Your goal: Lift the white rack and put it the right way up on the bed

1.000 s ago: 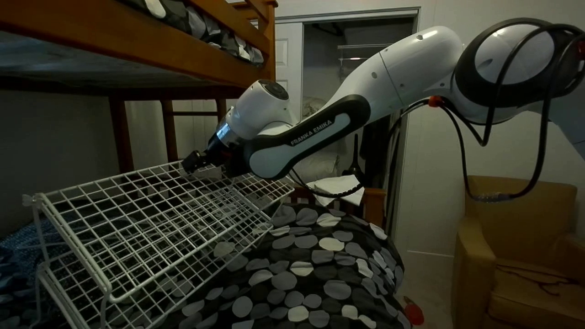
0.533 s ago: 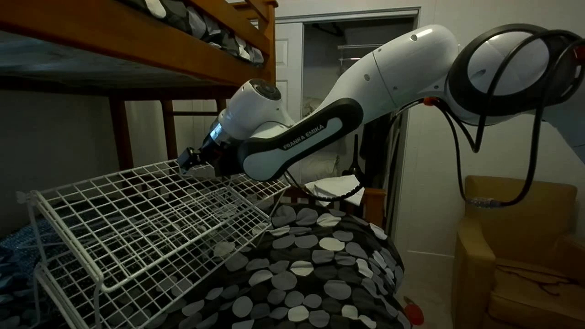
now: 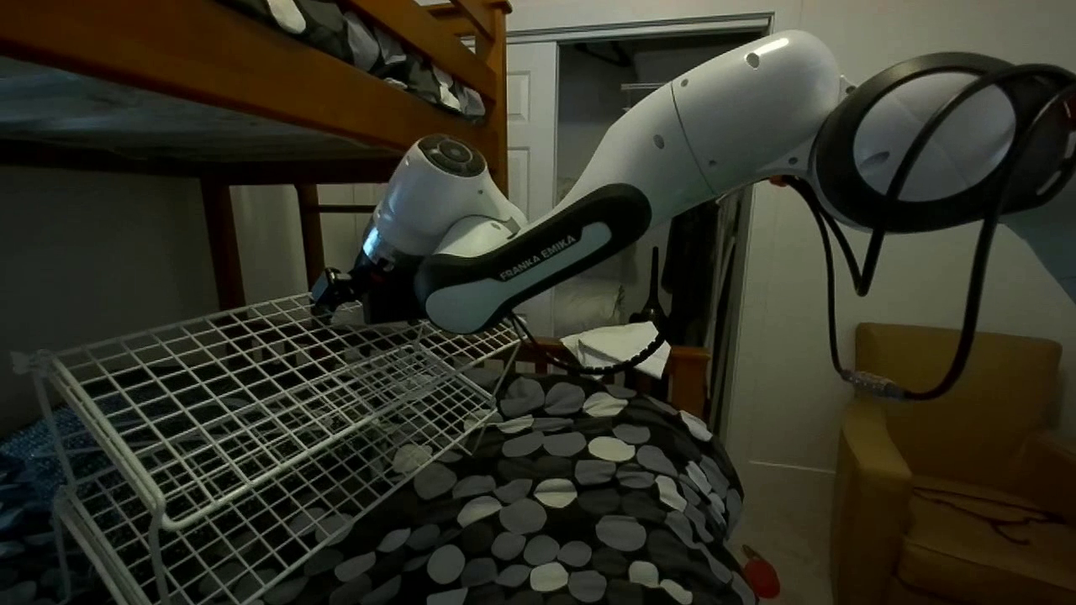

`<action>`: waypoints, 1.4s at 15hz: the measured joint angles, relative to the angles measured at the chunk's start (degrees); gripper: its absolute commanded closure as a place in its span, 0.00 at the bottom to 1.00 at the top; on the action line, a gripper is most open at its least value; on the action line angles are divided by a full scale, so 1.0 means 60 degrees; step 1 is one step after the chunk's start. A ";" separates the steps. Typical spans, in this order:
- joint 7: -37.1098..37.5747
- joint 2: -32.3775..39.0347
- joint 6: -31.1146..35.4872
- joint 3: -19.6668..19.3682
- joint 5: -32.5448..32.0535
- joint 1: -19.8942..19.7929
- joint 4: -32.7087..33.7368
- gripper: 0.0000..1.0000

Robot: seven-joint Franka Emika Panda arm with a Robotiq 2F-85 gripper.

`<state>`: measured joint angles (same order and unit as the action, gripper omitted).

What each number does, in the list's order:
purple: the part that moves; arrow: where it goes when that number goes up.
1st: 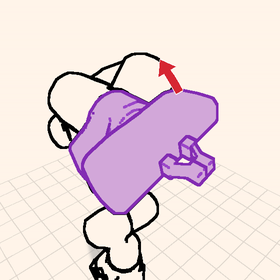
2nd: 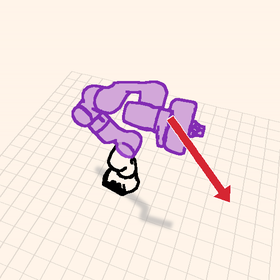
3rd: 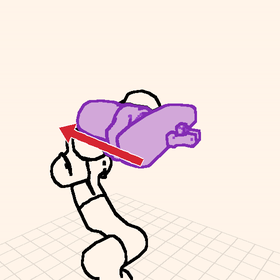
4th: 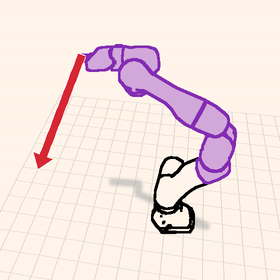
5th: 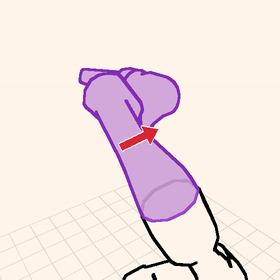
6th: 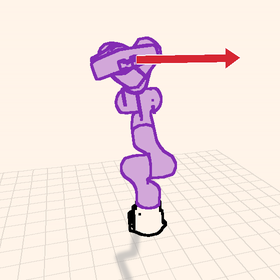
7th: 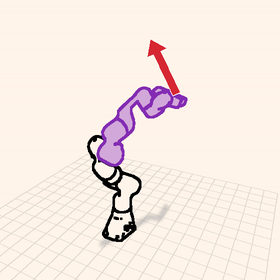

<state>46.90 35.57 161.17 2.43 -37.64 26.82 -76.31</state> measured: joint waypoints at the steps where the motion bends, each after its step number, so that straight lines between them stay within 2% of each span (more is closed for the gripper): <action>1: 0.0073 0.0003 0.0000 -0.0130 -0.0038 0.0112 0.0018 0.00; 5: 0.0496 0.0008 -0.0054 -0.0612 -0.0109 0.0534 0.0099 0.00; 7: 0.0794 0.0003 -0.0428 -0.0848 -0.0109 0.0784 0.0203 0.00; 11: 0.1456 -0.0111 -0.1824 -0.1113 -0.0101 0.1300 0.0486 0.00; 18: 0.2579 -0.0542 -0.4816 -0.1109 0.0110 0.1988 0.0910 0.00; 21: 0.3135 -0.0757 -0.5763 -0.1099 0.0271 0.2189 0.0952 0.00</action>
<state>65.71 31.03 126.59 -4.16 -36.02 39.96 -70.60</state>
